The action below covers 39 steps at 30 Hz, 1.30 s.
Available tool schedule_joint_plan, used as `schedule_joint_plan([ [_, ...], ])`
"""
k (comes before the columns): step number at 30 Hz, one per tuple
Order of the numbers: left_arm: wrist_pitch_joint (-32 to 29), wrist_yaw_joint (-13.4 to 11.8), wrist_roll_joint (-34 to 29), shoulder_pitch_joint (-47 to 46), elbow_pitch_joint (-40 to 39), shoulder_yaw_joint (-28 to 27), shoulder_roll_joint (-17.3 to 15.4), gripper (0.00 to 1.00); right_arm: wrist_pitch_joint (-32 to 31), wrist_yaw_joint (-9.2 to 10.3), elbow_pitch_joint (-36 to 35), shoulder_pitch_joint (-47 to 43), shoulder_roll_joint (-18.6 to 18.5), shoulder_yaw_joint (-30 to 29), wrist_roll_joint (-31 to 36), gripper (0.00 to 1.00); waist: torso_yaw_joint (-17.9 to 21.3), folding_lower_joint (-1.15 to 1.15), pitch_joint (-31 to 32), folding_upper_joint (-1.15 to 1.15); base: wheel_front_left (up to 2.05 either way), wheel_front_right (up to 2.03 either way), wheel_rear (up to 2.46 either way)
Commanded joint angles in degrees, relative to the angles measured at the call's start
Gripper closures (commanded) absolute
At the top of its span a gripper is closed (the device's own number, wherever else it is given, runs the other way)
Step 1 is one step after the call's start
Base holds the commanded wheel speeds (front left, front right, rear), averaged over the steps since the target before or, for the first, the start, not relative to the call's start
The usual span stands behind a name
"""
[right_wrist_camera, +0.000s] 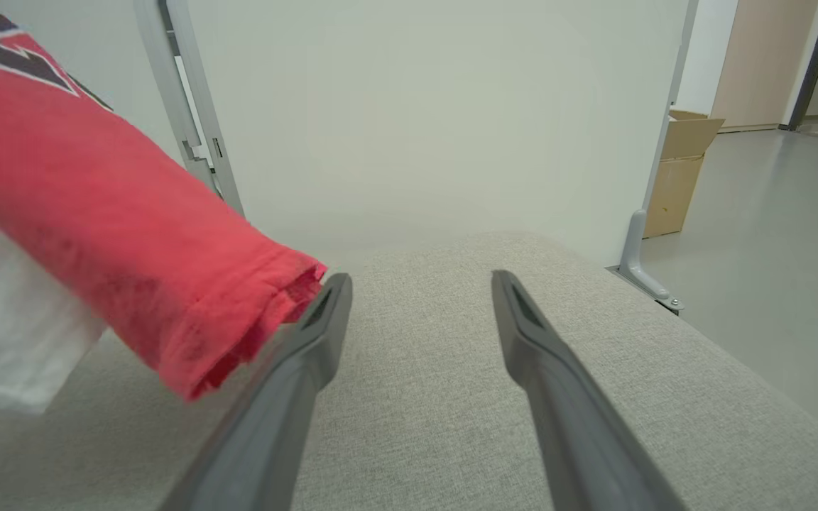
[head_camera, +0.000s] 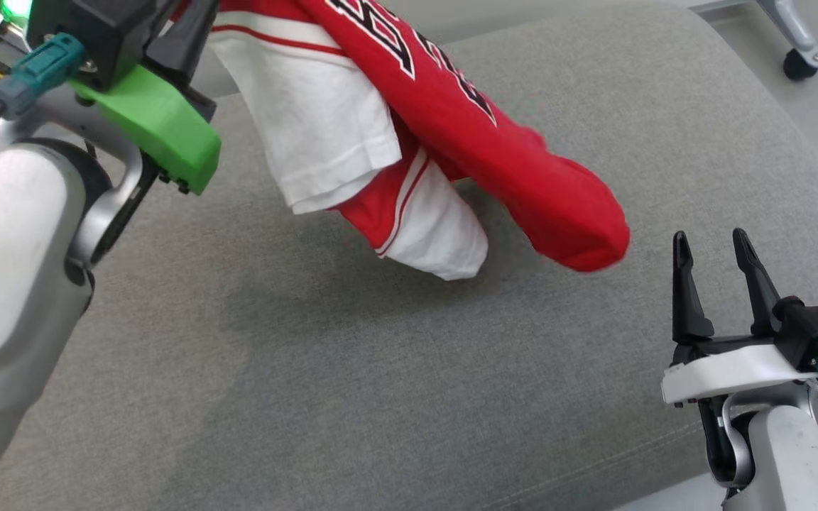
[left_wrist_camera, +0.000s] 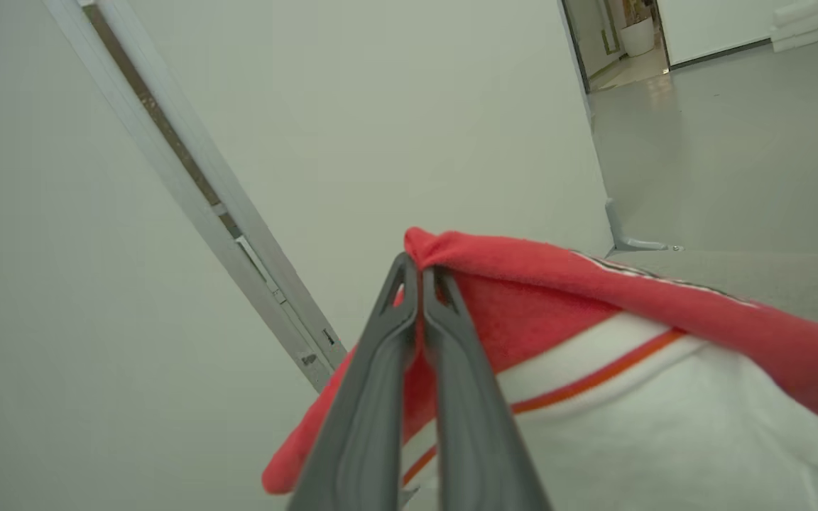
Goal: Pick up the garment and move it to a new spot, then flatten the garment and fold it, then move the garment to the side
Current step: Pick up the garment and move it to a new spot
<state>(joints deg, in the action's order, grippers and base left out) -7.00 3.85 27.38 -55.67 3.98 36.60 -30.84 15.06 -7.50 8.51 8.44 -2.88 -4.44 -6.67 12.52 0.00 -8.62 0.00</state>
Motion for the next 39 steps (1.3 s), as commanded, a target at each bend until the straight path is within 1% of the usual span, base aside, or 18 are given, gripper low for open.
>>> schedule_joint_plan([
  [1,-0.1,-1.0,0.8,2.3,2.2,0.1,0.6,1.0,0.2,0.02,-0.5,1.3,0.0,0.4,-0.7,0.0,3.4,0.0,-5.5,0.0,0.0,0.0,0.0],
  [4,0.2,-2.3,2.2,4.3,8.2,0.1,2.0,1.0,0.2,0.02,-0.8,2.8,0.0,1.0,-1.8,0.0,4.1,0.0,-8.8,0.0,0.0,0.0,0.0],
  [7,1.3,-3.2,2.4,5.8,14.7,0.0,2.3,1.0,0.2,0.02,-1.2,4.2,0.0,1.6,-2.6,0.0,4.7,0.0,-11.6,0.0,0.0,0.0,0.0],
  [9,2.9,-4.2,1.6,6.2,19.0,-0.3,2.4,1.0,0.2,0.02,-1.4,5.0,0.0,2.0,-3.1,0.0,5.0,0.0,-13.3,0.0,0.0,0.0,0.0],
  [13,7.3,-6.4,2.2,7.2,26.4,-1.2,4.2,1.0,0.2,0.02,-1.6,6.1,0.0,2.3,-3.7,0.0,5.0,0.0,-15.6,0.0,0.0,0.0,0.0],
  [14,8.5,-6.8,2.1,7.3,28.1,-1.4,4.6,0.97,0.2,0.02,-1.6,6.2,0.0,2.3,-3.7,0.0,4.8,0.0,-15.9,0.0,0.0,0.0,0.0],
  [15,9.6,-7.1,2.1,7.5,29.4,-1.5,4.9,0.75,0.2,0.02,-1.6,6.3,0.0,2.2,-3.6,0.0,4.7,0.0,-16.0,0.0,0.0,0.0,0.0],
  [16,11.1,-7.2,2.0,7.5,30.9,-1.6,5.5,0.56,0.2,0.02,-1.5,6.3,0.0,2.2,-3.4,0.0,4.4,0.0,-16.1,0.0,0.0,0.0,0.0],
  [17,12.5,-7.4,1.7,7.6,32.1,-1.5,6.1,0.15,0.2,0.02,-1.5,6.3,0.0,2.1,-3.1,0.0,4.0,0.0,-16.0,0.0,0.0,0.0,0.0],
  [18,13.5,-7.5,1.6,7.6,33.1,-1.4,6.5,0.0,0.2,0.02,-1.4,6.3,0.0,2.1,-2.9,0.0,3.7,0.0,-15.9,0.0,0.0,0.0,0.0],
  [20,15.8,-7.6,1.4,7.5,34.9,-1.4,7.5,0.0,0.2,0.02,-1.3,6.3,0.0,2.1,-2.4,0.0,2.9,0.0,-15.3,0.0,0.0,0.0,0.0],
  [23,18.4,-6.8,1.6,7.3,37.0,-1.1,9.1,0.0,0.2,0.03,-1.3,6.0,-0.1,2.0,-1.6,0.0,1.4,0.0,-13.8,0.0,0.0,0.0,0.0],
  [26,20.0,-6.2,1.9,8.1,38.2,-0.7,10.6,0.0,0.2,0.03,-0.9,5.0,-0.1,1.9,-0.9,0.0,-0.3,0.0,-11.6,0.0,0.0,0.0,0.0],
  [30,21.5,-5.5,3.2,10.7,38.1,-1.9,11.9,0.0,0.2,0.03,-0.7,3.9,-0.1,2.0,0.3,0.0,-2.6,0.0,-8.1,0.0,0.0,0.0,0.0],
  [34,22.2,-6.1,3.2,15.0,36.4,-2.9,12.5,0.0,0.2,0.03,-0.4,2.5,-0.1,1.9,0.7,0.0,-4.8,0.0,-4.4,0.0,0.0,0.0,0.0],
  [36,22.2,-6.7,2.9,17.7,33.7,-4.4,12.7,0.0,0.2,0.03,-0.6,1.8,-0.1,2.1,1.3,0.0,-5.8,0.0,-2.7,0.0,0.0,0.0,0.0],
  [39,22.1,-8.2,2.3,24.0,28.2,-8.2,13.3,0.0,0.2,0.03,-0.7,0.8,-0.1,2.6,1.7,0.0,-7.3,0.0,-0.2,0.0,0.0,0.0,0.0],
])
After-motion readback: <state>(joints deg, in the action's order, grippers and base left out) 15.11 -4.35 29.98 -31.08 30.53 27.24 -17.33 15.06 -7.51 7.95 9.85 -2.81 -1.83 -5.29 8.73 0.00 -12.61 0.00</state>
